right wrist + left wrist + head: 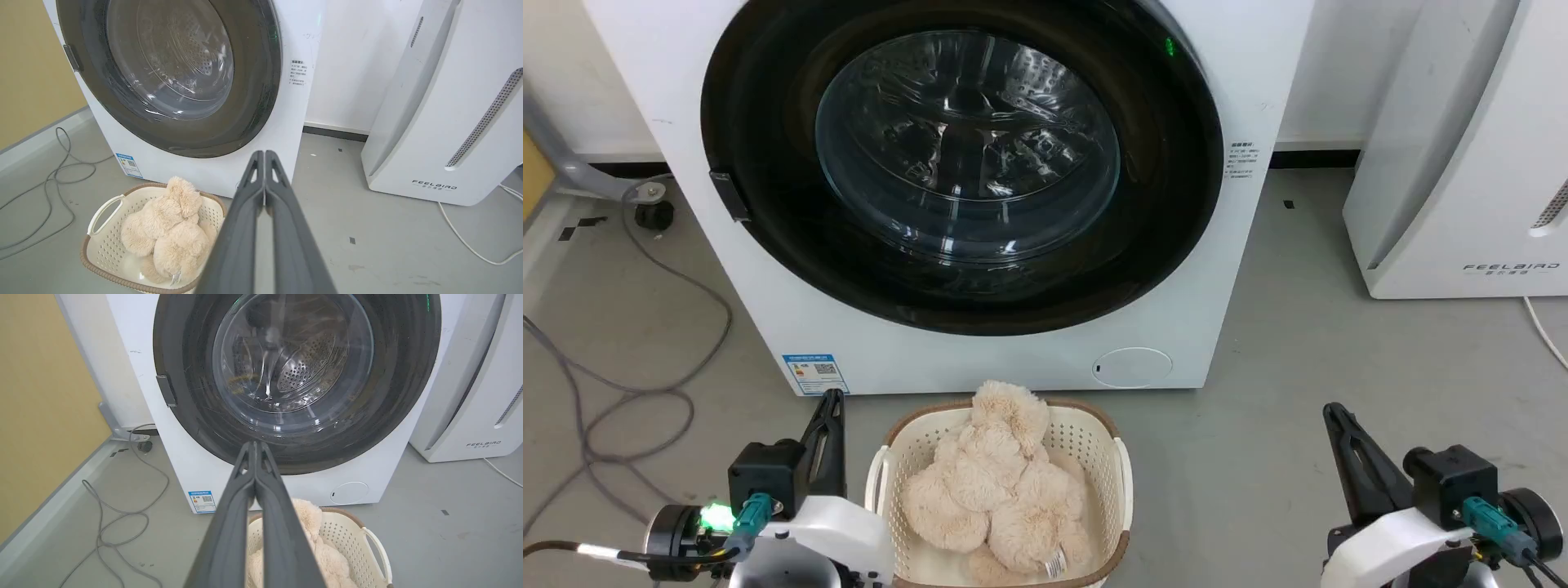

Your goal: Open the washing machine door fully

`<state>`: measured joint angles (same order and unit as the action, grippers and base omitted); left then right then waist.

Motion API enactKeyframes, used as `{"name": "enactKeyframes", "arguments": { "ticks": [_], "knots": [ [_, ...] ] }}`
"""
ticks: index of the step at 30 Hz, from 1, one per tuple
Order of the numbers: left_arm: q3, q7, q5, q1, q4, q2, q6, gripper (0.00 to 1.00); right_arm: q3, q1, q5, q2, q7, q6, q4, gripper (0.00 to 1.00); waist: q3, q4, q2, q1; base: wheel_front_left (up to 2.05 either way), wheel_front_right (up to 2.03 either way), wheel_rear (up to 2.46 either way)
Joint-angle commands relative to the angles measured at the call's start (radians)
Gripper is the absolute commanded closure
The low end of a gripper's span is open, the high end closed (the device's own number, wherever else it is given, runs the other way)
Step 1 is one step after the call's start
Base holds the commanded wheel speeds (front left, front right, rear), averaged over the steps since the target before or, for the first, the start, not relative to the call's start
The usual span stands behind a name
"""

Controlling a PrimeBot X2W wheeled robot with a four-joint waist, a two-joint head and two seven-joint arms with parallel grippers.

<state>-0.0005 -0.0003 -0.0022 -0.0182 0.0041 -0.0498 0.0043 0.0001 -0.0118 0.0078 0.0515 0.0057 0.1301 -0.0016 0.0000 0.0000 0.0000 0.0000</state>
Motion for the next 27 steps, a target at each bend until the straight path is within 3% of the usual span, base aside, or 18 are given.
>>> {"name": "enactKeyframes", "arguments": {
  "ticks": [1, 27],
  "knots": [
    [0.0, 0.0, 0.002, 0.018, -0.004, 0.0, -0.004, 1.0, 0.0, 0.012, -0.008, -0.001, -0.006, 0.001, 0.002, 1.0, 0.0, 0.0, 0.0, 0.0, 0.0, 0.0, 0.0],
    [0.0, 0.0, 0.002, 0.018, -0.004, 0.0, -0.004, 1.0, 0.0, 0.012, -0.008, -0.001, -0.006, 0.001, 0.002, 1.0, 0.0, 0.0, 0.0, 0.0, 0.0, 0.0, 0.0]
  ]
}}
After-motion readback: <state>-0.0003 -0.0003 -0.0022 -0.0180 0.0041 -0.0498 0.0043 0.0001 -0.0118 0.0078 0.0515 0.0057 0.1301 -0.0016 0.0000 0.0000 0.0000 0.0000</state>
